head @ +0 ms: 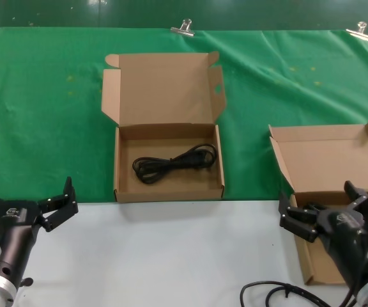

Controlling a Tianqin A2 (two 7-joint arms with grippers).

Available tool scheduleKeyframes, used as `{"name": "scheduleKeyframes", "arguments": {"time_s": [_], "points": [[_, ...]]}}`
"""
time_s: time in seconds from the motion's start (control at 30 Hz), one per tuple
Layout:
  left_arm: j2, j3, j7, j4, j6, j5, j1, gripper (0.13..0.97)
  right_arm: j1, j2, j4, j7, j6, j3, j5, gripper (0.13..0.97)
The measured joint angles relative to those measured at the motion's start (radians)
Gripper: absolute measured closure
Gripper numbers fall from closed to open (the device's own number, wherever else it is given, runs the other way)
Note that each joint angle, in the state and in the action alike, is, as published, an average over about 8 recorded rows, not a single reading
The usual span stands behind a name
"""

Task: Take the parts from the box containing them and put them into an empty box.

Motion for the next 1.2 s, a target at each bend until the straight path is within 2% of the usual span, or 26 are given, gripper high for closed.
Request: {"name": "scheduleKeyframes", "arguments": {"time_s": [1.2], "points": [[0.000,0.000,0.000,0.000,0.000,0.000,0.000,0.132,0.000,0.000,0.000,0.000,0.000,0.000,0.000,0.129]]}}
